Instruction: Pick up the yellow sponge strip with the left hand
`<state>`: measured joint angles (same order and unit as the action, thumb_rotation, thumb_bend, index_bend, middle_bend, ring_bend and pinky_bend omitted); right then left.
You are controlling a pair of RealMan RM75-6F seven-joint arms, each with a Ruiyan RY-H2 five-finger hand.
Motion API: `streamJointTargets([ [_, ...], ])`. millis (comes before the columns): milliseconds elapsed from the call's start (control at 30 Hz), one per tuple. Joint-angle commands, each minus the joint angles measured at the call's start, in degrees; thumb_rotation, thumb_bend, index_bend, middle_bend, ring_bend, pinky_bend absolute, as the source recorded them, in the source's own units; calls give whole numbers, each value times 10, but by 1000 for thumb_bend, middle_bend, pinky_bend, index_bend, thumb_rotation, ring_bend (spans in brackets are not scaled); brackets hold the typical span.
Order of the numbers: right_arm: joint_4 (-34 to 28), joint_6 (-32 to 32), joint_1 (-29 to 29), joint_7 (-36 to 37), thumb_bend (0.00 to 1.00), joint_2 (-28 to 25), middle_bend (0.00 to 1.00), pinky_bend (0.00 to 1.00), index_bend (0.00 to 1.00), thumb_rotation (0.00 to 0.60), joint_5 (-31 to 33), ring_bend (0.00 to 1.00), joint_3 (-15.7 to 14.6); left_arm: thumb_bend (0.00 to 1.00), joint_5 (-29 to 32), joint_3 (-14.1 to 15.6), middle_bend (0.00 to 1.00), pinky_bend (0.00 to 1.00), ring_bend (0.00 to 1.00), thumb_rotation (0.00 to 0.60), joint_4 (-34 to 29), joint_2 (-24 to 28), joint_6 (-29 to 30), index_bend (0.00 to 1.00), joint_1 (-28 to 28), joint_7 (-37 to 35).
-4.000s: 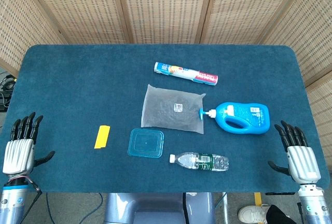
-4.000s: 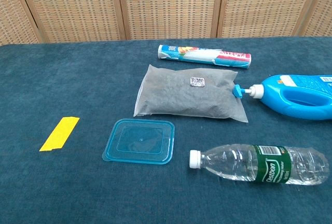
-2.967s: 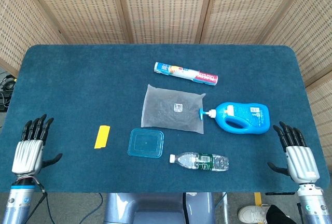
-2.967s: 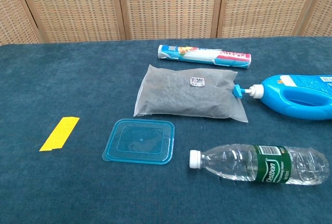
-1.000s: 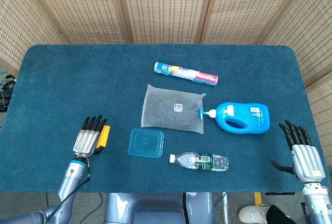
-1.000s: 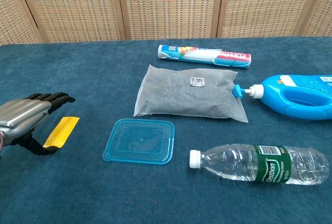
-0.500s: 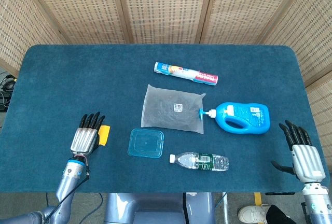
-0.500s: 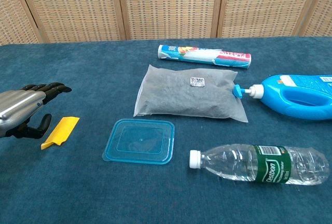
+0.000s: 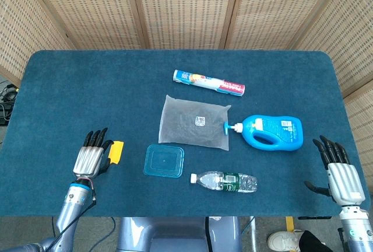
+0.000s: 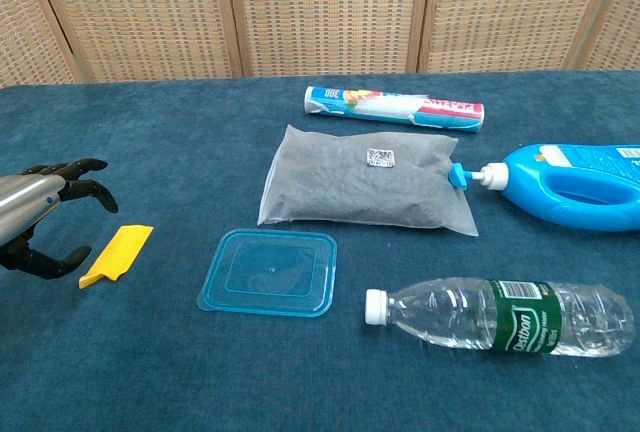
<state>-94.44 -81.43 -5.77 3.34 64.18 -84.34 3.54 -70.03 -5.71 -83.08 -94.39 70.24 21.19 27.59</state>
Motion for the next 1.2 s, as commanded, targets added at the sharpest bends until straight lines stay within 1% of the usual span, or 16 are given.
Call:
streamJointTargets([
  [33, 0, 1, 0, 0, 0, 0, 0, 0, 0, 600, 1, 0, 0, 377, 5, 0, 0, 0, 0, 600, 3, -2, 0, 378, 0, 4],
  [300, 0, 1, 0, 0, 0, 0, 0, 0, 0, 600, 1, 0, 0, 361, 14, 2, 0, 0, 0, 600, 15, -13, -3, 427, 1, 13],
  [433, 0, 0, 0, 2, 0, 0, 0, 0, 0, 600, 1, 0, 1, 307, 20, 3, 0, 0, 0, 600, 22, -20, -5, 433, 2, 20],
  [733, 0, 0, 0, 2, 0, 0, 0, 0, 0, 600, 0, 0, 0, 307, 24, 1, 0, 0, 0, 600, 33, -30, -2, 437, 3, 24],
  [1200, 0, 0, 0, 3, 0, -1, 0, 0, 0, 600, -1, 0, 0, 309, 44, -3, 0, 0, 0, 600, 65, -57, -18, 465, 12, 38],
])
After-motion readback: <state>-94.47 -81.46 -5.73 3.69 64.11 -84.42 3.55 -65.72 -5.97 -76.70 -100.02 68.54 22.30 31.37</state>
